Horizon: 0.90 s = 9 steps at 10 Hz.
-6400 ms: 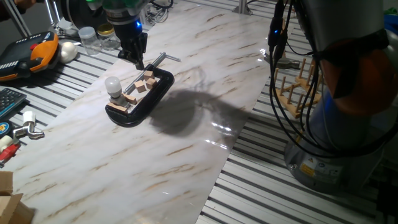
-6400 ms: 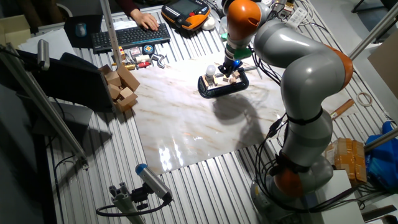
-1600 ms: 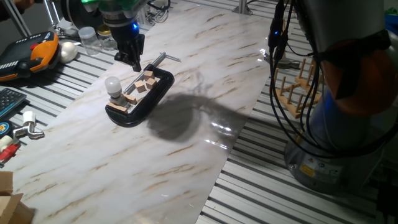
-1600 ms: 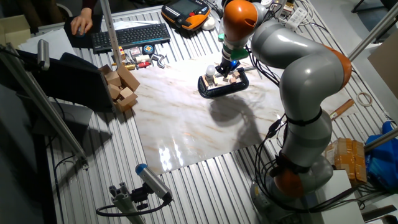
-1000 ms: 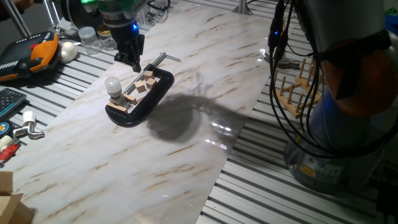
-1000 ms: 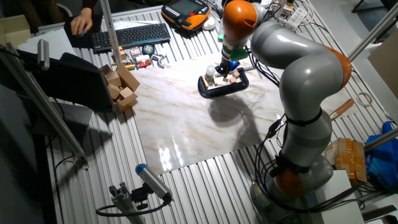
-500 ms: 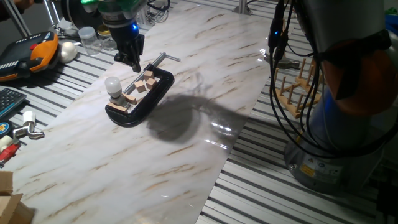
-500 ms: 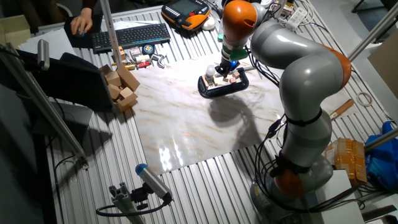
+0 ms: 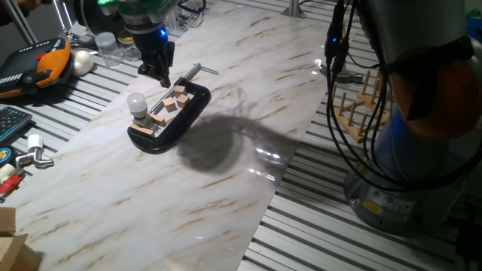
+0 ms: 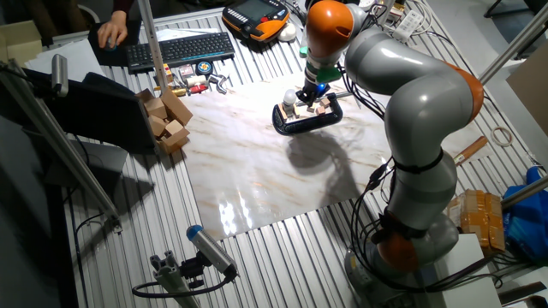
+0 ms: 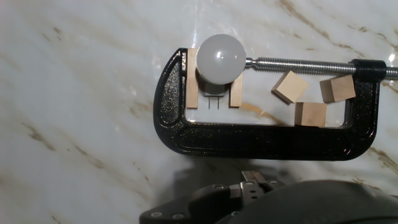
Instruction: Install the light bulb by rotating it
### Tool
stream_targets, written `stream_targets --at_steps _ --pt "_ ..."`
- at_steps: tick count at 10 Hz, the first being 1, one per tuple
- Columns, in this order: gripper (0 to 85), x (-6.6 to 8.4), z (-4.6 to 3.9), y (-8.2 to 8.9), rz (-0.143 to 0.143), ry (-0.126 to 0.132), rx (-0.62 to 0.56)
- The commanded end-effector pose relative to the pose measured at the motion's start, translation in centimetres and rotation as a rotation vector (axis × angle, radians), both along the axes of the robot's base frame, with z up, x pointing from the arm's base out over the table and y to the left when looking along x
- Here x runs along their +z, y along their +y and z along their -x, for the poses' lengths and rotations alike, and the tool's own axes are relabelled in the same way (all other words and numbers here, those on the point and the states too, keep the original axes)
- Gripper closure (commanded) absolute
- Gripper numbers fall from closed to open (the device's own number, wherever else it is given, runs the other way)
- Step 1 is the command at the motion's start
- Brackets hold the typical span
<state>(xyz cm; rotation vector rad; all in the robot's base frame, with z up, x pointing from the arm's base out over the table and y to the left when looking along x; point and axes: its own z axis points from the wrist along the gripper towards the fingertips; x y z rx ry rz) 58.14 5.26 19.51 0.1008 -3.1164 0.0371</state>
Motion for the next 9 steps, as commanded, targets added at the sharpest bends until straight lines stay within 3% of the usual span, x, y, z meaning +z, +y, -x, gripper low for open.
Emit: stream_targets --at_steps 1,9 --pt "85.0 -0.01 -0.01 0.00 0.000 0.000 0.000" --pt "85.0 -0.24 0.14 0.31 0.002 0.000 -0.009"
